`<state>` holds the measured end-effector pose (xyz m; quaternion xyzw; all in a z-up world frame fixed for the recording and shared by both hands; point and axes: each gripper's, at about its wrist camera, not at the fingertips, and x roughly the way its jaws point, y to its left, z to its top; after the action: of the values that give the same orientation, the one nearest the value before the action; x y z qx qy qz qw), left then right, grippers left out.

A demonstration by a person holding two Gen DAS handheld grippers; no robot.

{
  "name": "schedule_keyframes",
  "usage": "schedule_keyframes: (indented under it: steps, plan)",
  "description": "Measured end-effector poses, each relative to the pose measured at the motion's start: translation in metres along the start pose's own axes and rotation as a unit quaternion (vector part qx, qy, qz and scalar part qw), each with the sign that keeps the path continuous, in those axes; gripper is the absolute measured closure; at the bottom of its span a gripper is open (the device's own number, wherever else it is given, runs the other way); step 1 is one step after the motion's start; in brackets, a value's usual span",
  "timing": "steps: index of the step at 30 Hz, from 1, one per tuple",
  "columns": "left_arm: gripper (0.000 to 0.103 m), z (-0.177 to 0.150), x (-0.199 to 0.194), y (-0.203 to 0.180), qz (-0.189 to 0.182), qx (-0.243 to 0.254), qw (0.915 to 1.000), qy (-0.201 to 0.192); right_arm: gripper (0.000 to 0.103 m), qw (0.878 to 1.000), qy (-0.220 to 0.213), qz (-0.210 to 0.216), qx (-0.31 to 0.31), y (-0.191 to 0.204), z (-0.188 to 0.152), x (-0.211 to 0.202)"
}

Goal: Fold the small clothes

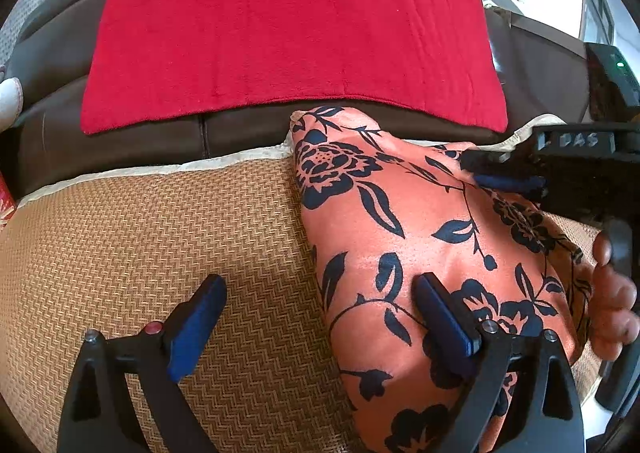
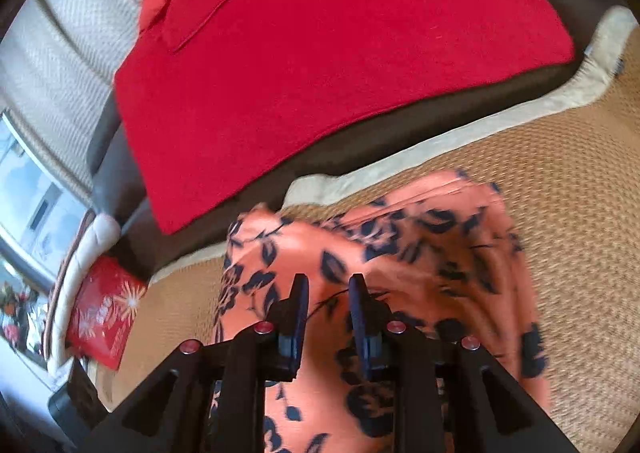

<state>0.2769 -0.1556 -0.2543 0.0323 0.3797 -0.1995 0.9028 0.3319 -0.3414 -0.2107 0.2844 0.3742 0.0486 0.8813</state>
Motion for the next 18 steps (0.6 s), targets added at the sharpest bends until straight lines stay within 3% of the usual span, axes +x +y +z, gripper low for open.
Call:
schedule_keyframes:
  steps: [3,8,18]
  plan:
    - [0.007,0.000,0.002,-0.001,-0.001,-0.001,1.0000,0.002,0.078,0.999,0.034,-0.017,-0.010,0.004,-0.008,0.025]
    - [0.006,0.001,0.002,0.000,-0.003,-0.001,1.0000,0.002,0.078,0.999,0.036,-0.015,-0.006,0.003,-0.011,0.026]
    - [0.002,0.003,0.008,-0.001,-0.002,-0.009,0.9999,0.006,0.078,0.999,0.020,-0.026,-0.040,-0.004,-0.015,-0.014]
